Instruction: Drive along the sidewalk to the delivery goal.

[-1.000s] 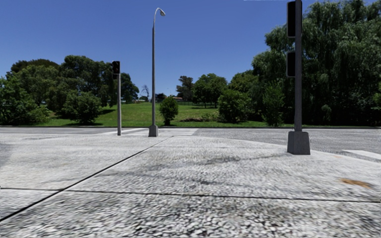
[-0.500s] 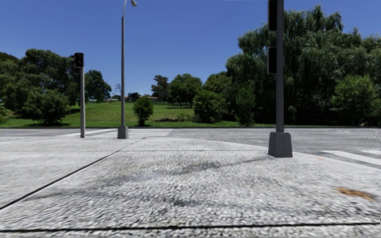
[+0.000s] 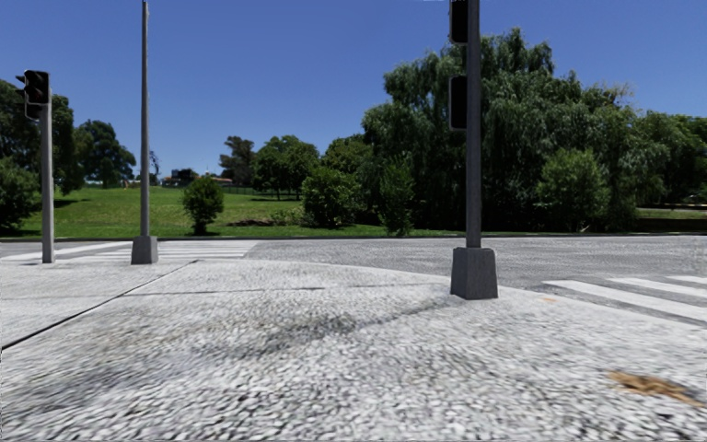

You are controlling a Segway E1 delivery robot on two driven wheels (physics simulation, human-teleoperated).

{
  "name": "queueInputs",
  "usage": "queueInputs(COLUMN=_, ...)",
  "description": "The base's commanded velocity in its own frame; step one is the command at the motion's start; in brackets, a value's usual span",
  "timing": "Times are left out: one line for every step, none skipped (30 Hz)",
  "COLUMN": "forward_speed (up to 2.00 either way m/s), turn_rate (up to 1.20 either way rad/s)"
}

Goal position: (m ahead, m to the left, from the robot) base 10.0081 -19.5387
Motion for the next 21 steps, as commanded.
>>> queueInputs(forward_speed=1.17, turn_rate=-0.44)
queueInputs(forward_speed=1.17, turn_rate=-0.44)
queueInputs(forward_speed=1.17, turn_rate=-0.44)
queueInputs(forward_speed=1.17, turn_rate=-0.45)
queueInputs(forward_speed=1.17, turn_rate=-0.45)
queueInputs(forward_speed=1.17, turn_rate=-0.46)
queueInputs(forward_speed=1.17, turn_rate=-0.47)
queueInputs(forward_speed=1.16, turn_rate=-0.48)
queueInputs(forward_speed=1.16, turn_rate=-0.48)
queueInputs(forward_speed=1.16, turn_rate=-0.49)
queueInputs(forward_speed=1.16, turn_rate=-0.49)
queueInputs(forward_speed=1.16, turn_rate=-0.49)
queueInputs(forward_speed=1.16, turn_rate=-0.49)
queueInputs(forward_speed=1.16, turn_rate=-0.49)
queueInputs(forward_speed=1.16, turn_rate=-0.49)
queueInputs(forward_speed=1.16, turn_rate=-0.49)
queueInputs(forward_speed=1.16, turn_rate=-0.49)
queueInputs(forward_speed=1.16, turn_rate=-0.49)
queueInputs(forward_speed=1.16, turn_rate=-0.49)
queueInputs(forward_speed=1.16, turn_rate=-0.49)
queueInputs(forward_speed=1.16, turn_rate=-0.49)
